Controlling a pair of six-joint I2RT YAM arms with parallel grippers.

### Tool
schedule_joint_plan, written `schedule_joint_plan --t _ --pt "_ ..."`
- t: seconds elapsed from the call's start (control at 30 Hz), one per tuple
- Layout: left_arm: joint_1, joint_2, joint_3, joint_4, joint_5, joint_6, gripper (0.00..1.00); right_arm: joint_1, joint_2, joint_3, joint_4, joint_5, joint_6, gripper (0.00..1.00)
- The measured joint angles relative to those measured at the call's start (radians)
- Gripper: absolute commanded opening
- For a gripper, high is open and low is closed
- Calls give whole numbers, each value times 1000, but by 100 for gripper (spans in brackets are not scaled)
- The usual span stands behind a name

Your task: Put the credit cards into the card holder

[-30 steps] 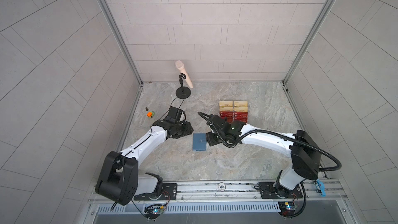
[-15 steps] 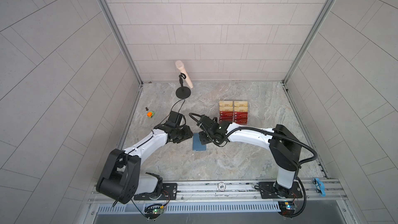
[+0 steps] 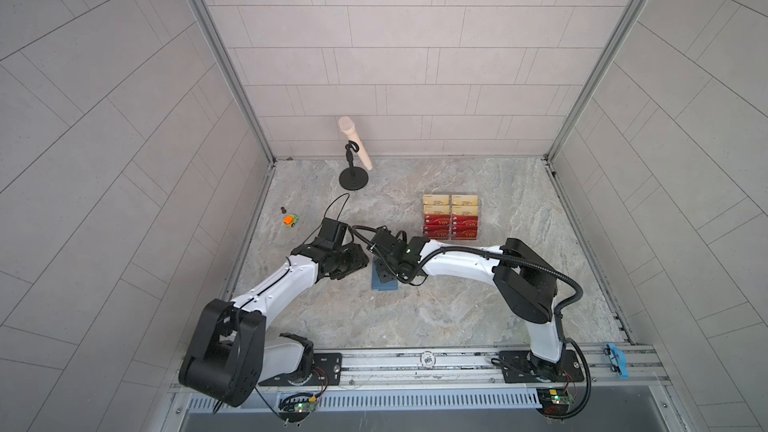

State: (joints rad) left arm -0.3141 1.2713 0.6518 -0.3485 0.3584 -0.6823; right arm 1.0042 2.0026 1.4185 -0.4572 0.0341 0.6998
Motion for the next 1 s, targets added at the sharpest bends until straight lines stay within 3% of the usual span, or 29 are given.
schedule_joint_plan --t 0.4,0.57,1.0 --pt "-11 68 -7 20 40 1 60 10 -7 -56 -21 124 -48 46" --pt "-36 96 -7 32 50 2 61 10 -45 -111 -14 146 -48 41" --pt "-117 226 14 151 164 3 60 -46 -148 -246 9 100 -36 40"
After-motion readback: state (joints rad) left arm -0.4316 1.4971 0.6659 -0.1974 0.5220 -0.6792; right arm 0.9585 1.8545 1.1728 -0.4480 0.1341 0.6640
